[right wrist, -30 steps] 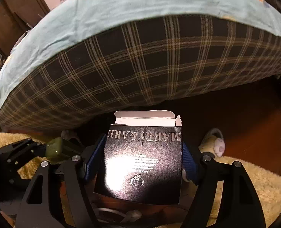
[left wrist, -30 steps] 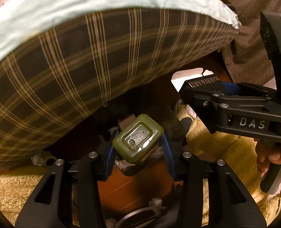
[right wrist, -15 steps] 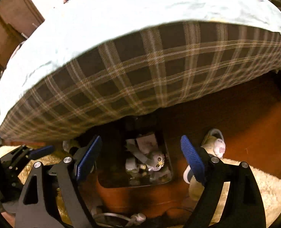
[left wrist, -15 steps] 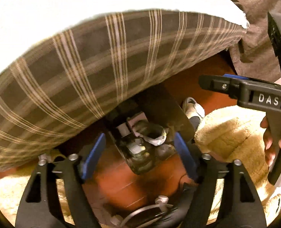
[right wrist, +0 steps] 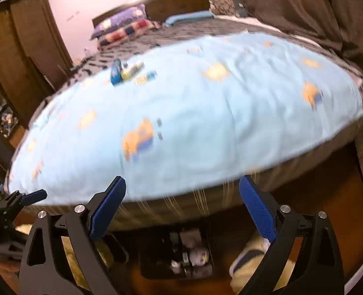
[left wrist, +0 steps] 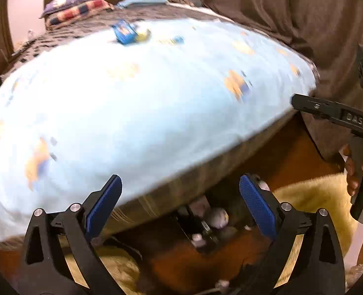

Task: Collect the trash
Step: 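Raise both empty tools back over the bed, then grasp the blue candy with the right tool while the left tool grasps the blue wipes pack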

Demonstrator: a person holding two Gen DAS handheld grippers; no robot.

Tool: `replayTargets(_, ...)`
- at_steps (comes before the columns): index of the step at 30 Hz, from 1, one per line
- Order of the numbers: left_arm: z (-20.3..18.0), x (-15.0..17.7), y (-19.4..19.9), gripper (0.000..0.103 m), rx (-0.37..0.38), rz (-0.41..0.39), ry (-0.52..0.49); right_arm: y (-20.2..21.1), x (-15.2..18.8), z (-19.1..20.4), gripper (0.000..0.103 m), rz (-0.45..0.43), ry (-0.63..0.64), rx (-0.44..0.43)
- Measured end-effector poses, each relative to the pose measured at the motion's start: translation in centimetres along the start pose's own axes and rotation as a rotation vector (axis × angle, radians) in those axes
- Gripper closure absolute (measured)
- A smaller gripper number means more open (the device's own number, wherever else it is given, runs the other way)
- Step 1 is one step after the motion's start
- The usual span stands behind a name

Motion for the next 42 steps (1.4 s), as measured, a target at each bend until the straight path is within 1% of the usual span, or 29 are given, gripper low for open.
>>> replayTargets(3,1.4,-1.9,0.2,0.011,-0.030,-0.024,0.011,-0.1,-2.3,0.6,0.009,-0.026,0.023,-0.009)
replayTargets(5,2.5,-3.7,0.1,0.011,-0.037,-0.042,0.023,-0.6,-4.2,1.2,0.009,-0.042,0.047,-0.004)
replayTargets(6,2.9,-4.3,0.0,0.011,-0.041,-0.047,0.028,-0.9,-4.6,1.5,0.009,-0.046,0.054,-0.004)
replayTargets(10,5.5,-7.3,-1.0,0.010,-0.072,-0.063,0.051,-3.5,-7.4,3.1,0.009,-0.041,0.084,-0.013)
replayTargets(13,7.3,-9.6,-2.5,0.010,-0.091,-0.066,0.062,-6.0,-8.7,4.1,0.009,-0.022,0.100,-0.021)
replayTargets(20,10.0,-13.4,-6.2,0.009,-0.135,-0.076,0.073,-12.5,-11.8,5.3,0.011,0.019,0.126,0.002)
replayTargets(23,11.0,-14.5,-8.0,0.009,-0.137,-0.063,0.088,-15.1,-12.9,5.9,0.018,0.042,0.103,-0.028)
replayTargets(24,11.3,-14.9,-8.6,0.009,-0.136,-0.058,0.091,-16.0,-13.2,6.1,0.024,0.053,0.092,-0.044)
replayTargets(26,11.7,-15.4,-9.4,0.009,-0.137,-0.053,0.092,-17.3,-13.7,6.5,0.031,0.068,0.083,-0.055)
replayTargets(27,11.9,-15.7,-9.8,0.009,-0.135,-0.052,0.090,-18.3,-14.1,6.9,0.038,0.077,0.085,-0.058)
replayTargets(29,12.2,-16.2,-10.4,0.009,-0.134,-0.052,0.087,-19.3,-14.7,7.3,0.041,0.080,0.100,-0.046)
replayTargets(31,12.6,-16.7,-10.9,0.009,-0.134,-0.052,0.085,-20.1,-15.1,7.6,0.049,0.086,0.118,-0.034)
replayTargets(33,12.9,-17.2,-11.5,0.009,-0.133,-0.052,0.086,-20.8,-15.5,7.7,0.051,0.092,0.132,-0.022)
replayTargets(35,13.2,-17.6,-12.0,0.009,-0.132,-0.053,0.087,-21.4,-15.9,7.6,0.060,0.097,0.141,-0.009)
replayTargets(36,13.3,-17.7,-12.1,0.009,-0.131,-0.053,0.088,-21.6,-16.0,7.5,0.067,0.099,0.146,-0.003)
replayTargets(37,13.5,-18.0,-12.5,0.009,-0.130,-0.053,0.090,-21.7,-16.0,7.4,0.071,0.099,0.149,0.000)
replayTargets(42,13.5,-19.6,-13.7,0.009,-0.114,-0.061,0.095,-21.7,-16.2,7.5,0.071,0.084,0.170,-0.006)
Point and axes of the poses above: each gripper's, at about its wrist camera, not at the fingertips, and y roughly against the way its jaws point, z to its left, x to its underside, the point moved 9 cm from there along -y, roughly the way its jaws point, and after that the axes turned 1 degree about -z, right-handed, at the moved point
